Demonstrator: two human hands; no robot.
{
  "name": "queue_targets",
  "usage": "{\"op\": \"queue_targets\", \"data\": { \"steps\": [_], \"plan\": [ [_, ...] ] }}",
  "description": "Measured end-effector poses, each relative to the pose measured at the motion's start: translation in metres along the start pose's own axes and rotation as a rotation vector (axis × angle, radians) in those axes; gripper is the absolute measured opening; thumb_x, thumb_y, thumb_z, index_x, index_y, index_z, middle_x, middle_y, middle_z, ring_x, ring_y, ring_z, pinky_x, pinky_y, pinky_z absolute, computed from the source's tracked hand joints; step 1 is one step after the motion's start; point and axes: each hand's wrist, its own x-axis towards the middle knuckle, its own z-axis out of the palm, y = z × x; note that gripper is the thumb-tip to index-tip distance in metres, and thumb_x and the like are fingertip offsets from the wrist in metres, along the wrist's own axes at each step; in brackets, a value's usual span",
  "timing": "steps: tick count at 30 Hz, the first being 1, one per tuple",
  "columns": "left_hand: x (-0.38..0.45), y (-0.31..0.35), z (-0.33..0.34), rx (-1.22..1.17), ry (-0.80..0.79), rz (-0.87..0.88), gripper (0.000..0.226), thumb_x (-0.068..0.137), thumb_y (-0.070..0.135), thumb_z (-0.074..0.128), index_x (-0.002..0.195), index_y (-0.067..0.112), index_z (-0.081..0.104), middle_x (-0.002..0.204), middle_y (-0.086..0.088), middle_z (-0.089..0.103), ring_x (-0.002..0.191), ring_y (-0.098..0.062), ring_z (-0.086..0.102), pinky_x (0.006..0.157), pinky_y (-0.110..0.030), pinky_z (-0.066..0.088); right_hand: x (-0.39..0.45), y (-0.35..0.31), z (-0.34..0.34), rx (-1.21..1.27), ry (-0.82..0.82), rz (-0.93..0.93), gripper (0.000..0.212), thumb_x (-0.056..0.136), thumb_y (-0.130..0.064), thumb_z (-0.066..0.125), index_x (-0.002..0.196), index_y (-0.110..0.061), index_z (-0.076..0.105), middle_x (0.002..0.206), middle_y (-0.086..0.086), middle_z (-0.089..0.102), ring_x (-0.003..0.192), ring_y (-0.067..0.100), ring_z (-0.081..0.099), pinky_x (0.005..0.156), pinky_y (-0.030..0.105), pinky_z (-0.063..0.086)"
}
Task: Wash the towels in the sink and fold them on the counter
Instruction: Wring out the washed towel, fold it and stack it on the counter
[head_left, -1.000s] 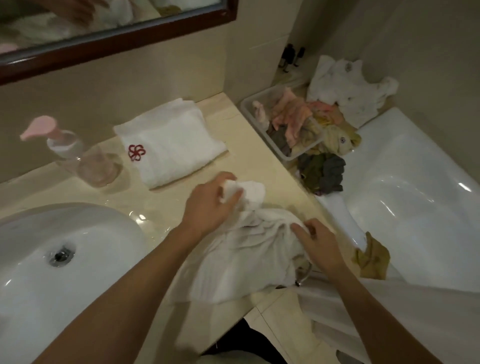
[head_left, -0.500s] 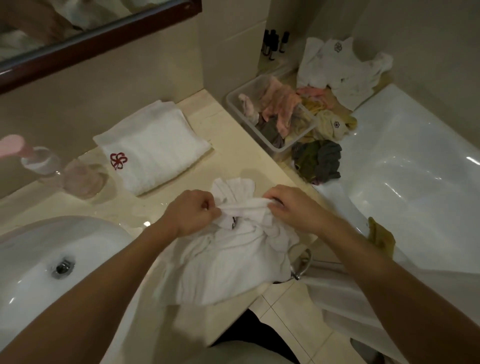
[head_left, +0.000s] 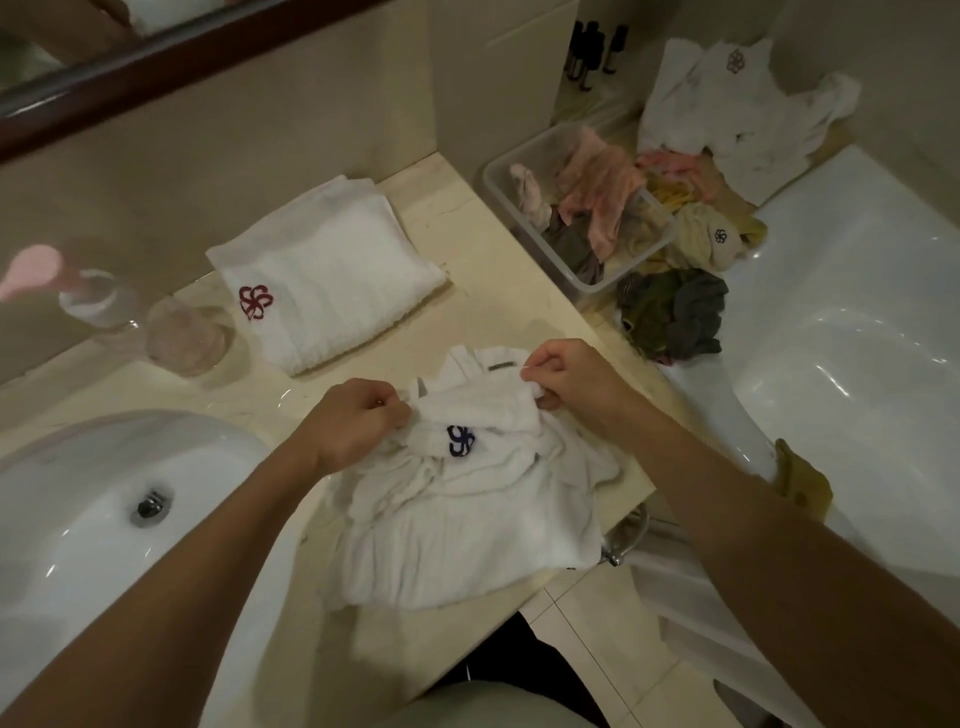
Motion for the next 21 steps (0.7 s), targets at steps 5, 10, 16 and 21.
{"op": "queue_targets", "data": {
  "steps": [5, 10, 16, 21],
  "plan": [
    [0.003, 0.002, 0.002, 0.002, 0.029, -0.020, 0.025, 0.091, 0.018, 0.056, 0.066, 0.014, 0.058, 0.064, 0.000, 0.054, 0.062, -0.016, 0.046, 0.057, -0.029, 0.033, 0.013, 0.004, 0.019, -0.252, 0.233, -0.218, 0.018, 0.089, -0.020, 0.074, 0.085, -0.010, 0.060, 0.063, 0.000, 0.055, 0.058, 0.012, 0.052, 0.058, 0.022, 0.043],
    [0.007, 0.003, 0.002, -0.005, 0.059, -0.035, 0.022, 0.091, 0.023, 0.057, 0.073, 0.011, 0.062, 0.065, 0.000, 0.057, 0.063, -0.016, 0.049, 0.058, -0.029, 0.036, 0.022, 0.006, 0.024, -0.480, 0.309, -0.314, 0.020, 0.090, -0.028, 0.071, 0.093, -0.011, 0.060, 0.094, 0.000, 0.050, 0.077, 0.019, 0.053, 0.066, 0.030, 0.040],
    [0.011, -0.001, 0.000, -0.024, 0.116, -0.066, 0.020, 0.090, 0.028, 0.059, 0.078, 0.013, 0.065, 0.070, 0.000, 0.063, 0.063, -0.016, 0.052, 0.058, -0.029, 0.038, 0.017, 0.002, 0.031, -0.687, 0.375, -0.231, 0.023, 0.098, -0.029, 0.060, 0.104, -0.008, 0.055, 0.106, 0.010, 0.054, 0.081, 0.020, 0.047, 0.068, 0.030, 0.036],
    [0.010, -0.005, -0.006, -0.122, 0.168, -0.037, 0.035, 0.092, 0.049, 0.060, 0.081, 0.017, 0.066, 0.082, 0.004, 0.065, 0.072, -0.014, 0.058, 0.061, -0.029, 0.040, 0.021, -0.007, 0.028, -0.761, 0.285, -0.097, 0.036, 0.101, -0.035, 0.055, 0.117, -0.005, 0.049, 0.117, 0.014, 0.058, 0.100, 0.034, 0.059, 0.077, 0.035, 0.040]
  ]
}}
